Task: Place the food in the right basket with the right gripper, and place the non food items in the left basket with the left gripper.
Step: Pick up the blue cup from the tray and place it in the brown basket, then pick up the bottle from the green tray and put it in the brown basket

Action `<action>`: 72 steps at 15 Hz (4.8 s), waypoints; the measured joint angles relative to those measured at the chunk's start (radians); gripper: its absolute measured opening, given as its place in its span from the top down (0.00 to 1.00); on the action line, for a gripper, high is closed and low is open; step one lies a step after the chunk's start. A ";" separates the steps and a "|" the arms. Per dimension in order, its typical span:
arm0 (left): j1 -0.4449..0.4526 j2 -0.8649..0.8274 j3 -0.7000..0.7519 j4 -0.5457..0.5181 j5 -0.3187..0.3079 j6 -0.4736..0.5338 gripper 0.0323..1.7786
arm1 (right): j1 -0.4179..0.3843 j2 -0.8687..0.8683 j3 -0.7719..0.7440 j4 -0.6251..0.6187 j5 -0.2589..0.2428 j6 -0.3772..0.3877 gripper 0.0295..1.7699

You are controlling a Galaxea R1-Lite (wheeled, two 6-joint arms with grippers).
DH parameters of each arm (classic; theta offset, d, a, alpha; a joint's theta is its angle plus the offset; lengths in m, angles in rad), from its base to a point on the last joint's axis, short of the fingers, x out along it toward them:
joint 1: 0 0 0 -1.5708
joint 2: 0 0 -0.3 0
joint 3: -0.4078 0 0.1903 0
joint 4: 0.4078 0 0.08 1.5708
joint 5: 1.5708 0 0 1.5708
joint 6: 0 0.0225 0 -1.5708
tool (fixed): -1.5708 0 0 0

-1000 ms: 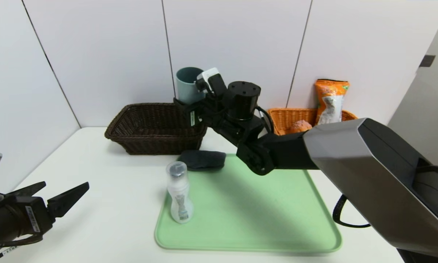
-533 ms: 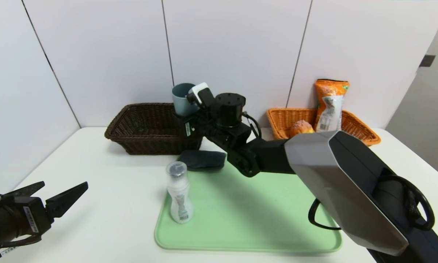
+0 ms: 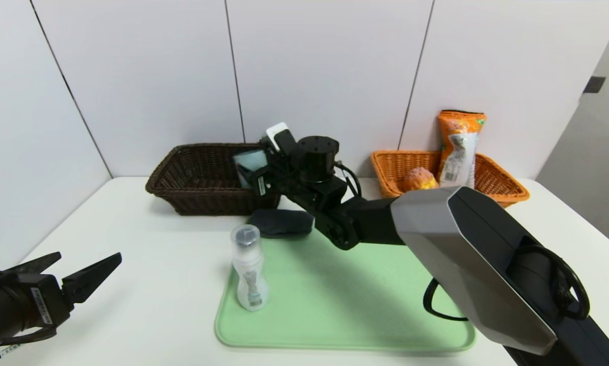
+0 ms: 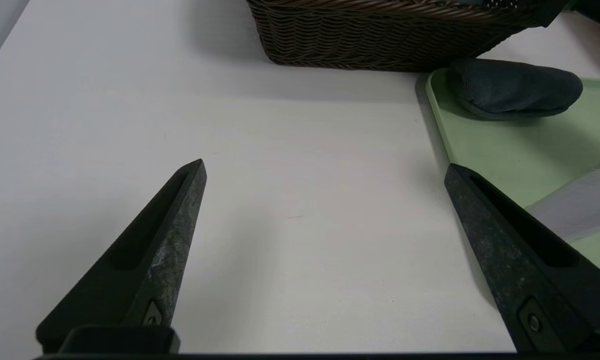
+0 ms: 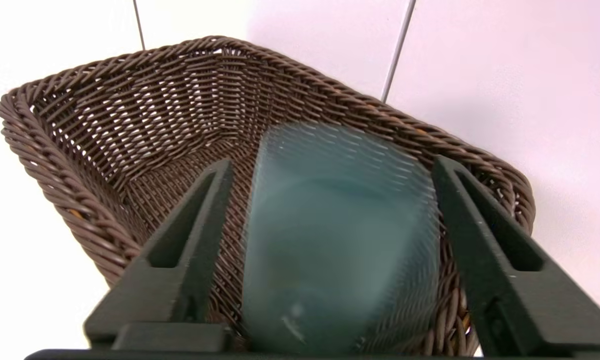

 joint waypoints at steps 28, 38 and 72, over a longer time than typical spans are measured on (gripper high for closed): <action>-0.517 0.314 -0.201 -0.333 0.290 -0.172 0.05 | -0.731 -1.153 1.194 -0.046 0.096 0.007 0.04; -0.652 0.179 0.018 -0.371 0.172 -0.153 0.05 | -0.765 -1.219 1.255 -0.047 0.096 0.014 0.04; -0.727 0.832 0.077 -1.013 0.215 -0.016 0.16 | -0.765 -1.283 1.335 -0.056 0.101 0.101 0.04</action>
